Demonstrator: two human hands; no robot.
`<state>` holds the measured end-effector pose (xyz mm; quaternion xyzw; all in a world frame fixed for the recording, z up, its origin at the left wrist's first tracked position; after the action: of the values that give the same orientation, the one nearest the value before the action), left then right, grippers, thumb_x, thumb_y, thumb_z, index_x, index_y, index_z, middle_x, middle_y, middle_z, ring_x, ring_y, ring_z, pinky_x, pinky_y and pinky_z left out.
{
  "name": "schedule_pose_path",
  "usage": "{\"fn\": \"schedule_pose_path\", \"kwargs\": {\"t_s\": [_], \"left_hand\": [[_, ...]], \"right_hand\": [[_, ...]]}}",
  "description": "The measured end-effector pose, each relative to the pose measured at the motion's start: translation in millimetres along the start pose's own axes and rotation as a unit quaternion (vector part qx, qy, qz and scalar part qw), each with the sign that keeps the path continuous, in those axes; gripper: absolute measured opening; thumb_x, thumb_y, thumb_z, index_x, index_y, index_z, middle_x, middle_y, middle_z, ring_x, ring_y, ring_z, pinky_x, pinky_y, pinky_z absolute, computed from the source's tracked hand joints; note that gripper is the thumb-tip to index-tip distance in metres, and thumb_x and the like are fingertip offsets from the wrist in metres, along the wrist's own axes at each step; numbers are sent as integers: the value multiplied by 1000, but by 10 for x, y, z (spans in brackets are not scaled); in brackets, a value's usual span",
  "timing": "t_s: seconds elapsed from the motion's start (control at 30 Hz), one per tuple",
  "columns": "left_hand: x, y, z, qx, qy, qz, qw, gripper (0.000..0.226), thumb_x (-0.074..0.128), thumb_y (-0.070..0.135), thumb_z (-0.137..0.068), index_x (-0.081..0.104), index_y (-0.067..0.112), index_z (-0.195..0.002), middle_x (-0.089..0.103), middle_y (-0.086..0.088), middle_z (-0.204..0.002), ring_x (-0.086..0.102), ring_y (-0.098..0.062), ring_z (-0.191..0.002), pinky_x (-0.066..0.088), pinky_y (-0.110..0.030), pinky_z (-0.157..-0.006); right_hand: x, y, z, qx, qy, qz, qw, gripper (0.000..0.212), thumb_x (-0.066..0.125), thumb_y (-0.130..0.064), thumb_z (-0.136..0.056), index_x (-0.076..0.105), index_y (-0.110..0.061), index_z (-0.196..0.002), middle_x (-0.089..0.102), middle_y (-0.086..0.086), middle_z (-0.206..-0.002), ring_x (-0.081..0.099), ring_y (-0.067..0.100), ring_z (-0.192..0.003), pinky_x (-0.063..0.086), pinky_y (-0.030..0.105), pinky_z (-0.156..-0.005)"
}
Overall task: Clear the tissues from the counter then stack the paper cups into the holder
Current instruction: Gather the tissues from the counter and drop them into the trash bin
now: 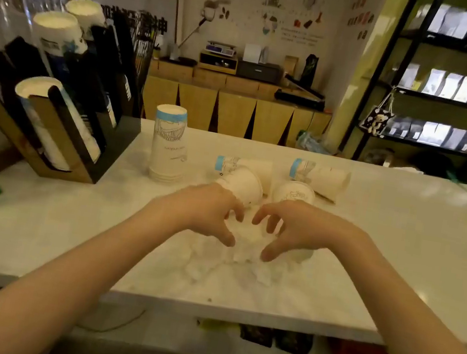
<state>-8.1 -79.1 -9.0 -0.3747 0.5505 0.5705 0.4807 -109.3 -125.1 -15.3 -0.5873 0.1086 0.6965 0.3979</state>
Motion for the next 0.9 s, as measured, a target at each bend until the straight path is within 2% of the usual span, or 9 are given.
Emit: {"fn": "schedule_pose_path", "kwargs": {"t_s": [0.1,0.23,0.4,0.47,0.53,0.63,0.73,0.8,0.9], "left_hand": [[224,-15,78,5,-31,-23,999,45,68,31,-74,53,28,-116,56,0,-119,49,-12,-95,41,-27,-76],[480,-45,131,17,-22,-58,998,42,61,22,-78,51,29,-118,53,-1,-122,50,-18,-107,45,-34,-81],[493,-81,271,17,66,6,998,31,59,13,-79,60,26,-107,59,-4,-110,54,-19,-102,47,-41,-86],[451,-103,375,13,104,32,994,27,58,11,-79,64,23,-102,62,-5,-108,56,-20,-100,47,-41,-86],[390,-120,494,10,141,57,988,25,58,10,-79,65,21,-99,65,-6,-107,58,-20,-99,47,-39,-87],[262,-127,720,5,207,97,974,20,60,11,-79,67,17,-96,67,-7,-103,59,-20,-96,45,-31,-86],[224,-100,997,-3,270,151,951,16,64,13,-77,69,15,-93,67,-2,-98,59,-14,-91,41,-13,-78],[326,-58,1201,-17,283,205,937,14,65,13,-76,69,18,-89,66,5,-92,57,-4,-85,38,-4,-72],[613,-11,1436,-42,260,297,918,14,67,15,-75,69,26,-84,65,11,-85,58,4,-80,42,-5,-71]], "right_hand": [[176,-18,1,16,-1,18,1000,57,78,-33,-61,53,-33,-112,58,-4,-104,54,5,-79,50,27,-70],[362,-41,3,20,31,35,999,52,75,-22,-67,54,-27,-114,57,2,-112,52,11,-83,48,29,-72],[448,-110,67,18,122,105,987,37,61,-18,-77,55,-26,-113,57,3,-111,53,16,-90,37,27,-59],[433,-121,118,16,152,97,983,30,57,-14,-79,60,-25,-107,58,4,-107,56,18,-93,40,29,-60],[398,-131,177,5,184,69,980,24,56,-12,-79,65,-22,-98,62,4,-103,58,18,-89,48,32,-66],[347,-167,289,-24,233,28,972,19,55,-9,-78,68,-18,-89,66,3,-94,58,14,-83,41,19,-57],[330,-246,504,-63,280,-71,955,15,60,-6,-76,68,-16,-83,67,1,-87,57,9,-75,44,19,-64],[404,-330,694,-95,283,-154,942,14,63,-4,-73,68,-15,-80,67,0,-81,59,7,-69,49,18,-65],[607,-412,939,-123,252,-265,922,16,66,-3,-71,69,-14,-82,68,2,-75,63,9,-66,56,24,-60]]}}
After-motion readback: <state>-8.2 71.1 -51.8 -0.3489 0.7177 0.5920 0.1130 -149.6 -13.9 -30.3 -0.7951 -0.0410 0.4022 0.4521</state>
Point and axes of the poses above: each hand's wrist, its own z-axis away from the middle knuckle, its own x-axis out of the palm, y = z × x, the point moved 8 cm from there along -z, towards the middle knuckle
